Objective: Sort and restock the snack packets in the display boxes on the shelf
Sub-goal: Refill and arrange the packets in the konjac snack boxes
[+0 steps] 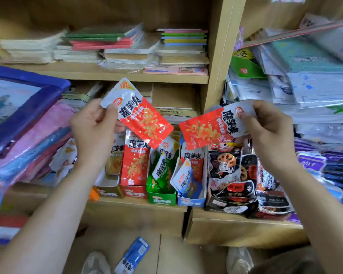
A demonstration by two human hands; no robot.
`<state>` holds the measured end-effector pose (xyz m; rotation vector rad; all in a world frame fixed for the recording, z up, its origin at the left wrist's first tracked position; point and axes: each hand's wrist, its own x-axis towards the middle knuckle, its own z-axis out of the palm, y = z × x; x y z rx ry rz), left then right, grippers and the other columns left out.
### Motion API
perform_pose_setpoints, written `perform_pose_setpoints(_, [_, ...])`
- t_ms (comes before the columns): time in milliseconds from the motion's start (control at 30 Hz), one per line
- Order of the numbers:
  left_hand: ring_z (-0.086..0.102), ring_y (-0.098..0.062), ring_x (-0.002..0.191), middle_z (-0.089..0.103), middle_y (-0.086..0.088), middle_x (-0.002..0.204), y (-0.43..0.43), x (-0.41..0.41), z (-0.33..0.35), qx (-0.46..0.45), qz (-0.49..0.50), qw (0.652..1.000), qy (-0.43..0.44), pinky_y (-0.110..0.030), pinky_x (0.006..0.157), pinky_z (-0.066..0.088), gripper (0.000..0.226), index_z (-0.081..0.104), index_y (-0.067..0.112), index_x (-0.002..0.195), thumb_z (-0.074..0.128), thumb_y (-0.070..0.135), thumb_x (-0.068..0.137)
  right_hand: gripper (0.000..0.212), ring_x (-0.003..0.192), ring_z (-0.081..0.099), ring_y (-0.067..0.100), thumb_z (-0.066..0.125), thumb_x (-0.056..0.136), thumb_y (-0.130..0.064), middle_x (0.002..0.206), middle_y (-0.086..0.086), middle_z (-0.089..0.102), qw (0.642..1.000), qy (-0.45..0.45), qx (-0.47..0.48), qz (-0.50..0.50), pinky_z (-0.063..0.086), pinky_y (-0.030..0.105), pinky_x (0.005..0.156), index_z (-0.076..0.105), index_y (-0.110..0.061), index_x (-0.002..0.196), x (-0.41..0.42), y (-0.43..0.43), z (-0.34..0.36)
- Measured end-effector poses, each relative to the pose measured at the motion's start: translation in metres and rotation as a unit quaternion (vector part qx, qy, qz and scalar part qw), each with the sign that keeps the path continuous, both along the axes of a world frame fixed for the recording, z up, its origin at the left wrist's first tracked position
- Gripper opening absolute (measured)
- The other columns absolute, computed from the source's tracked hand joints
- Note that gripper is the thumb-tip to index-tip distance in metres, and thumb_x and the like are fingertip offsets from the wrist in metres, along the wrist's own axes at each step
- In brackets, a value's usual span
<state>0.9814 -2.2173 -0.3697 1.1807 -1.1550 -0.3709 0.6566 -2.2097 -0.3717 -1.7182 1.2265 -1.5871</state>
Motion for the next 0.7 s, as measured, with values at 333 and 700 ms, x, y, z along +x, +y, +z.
perform_pose_setpoints(333, [0.046,0.008,0.051,0.054,0.023,0.052,0.037,0.051,-0.026,0.052,0.013,0.982,-0.179,-0.015,0.057,0.037,0.025,0.069,0.029,0.076,0.076,0.008,0.086,0.019,0.085,0.069,0.02,0.058,0.102,-0.008,0.093,-0.005,0.067,0.996,0.012,-0.049,0.067,0.057,0.028,0.069,0.067,-0.024,0.104,0.091,-0.001,-0.007])
perform_pose_setpoints(700, [0.055,-0.009,0.051,0.053,0.011,0.047,0.025,0.063,-0.043,0.069,0.077,0.956,-0.275,-0.028,0.054,0.036,0.04,0.053,0.027,0.056,0.079,0.012,0.083,0.016,0.083,0.065,0.015,0.059,0.1,-0.002,0.089,0.006,0.067,0.993,0.0,-0.072,0.097,0.055,0.028,0.077,0.068,-0.016,0.098,0.113,-0.006,0.002])
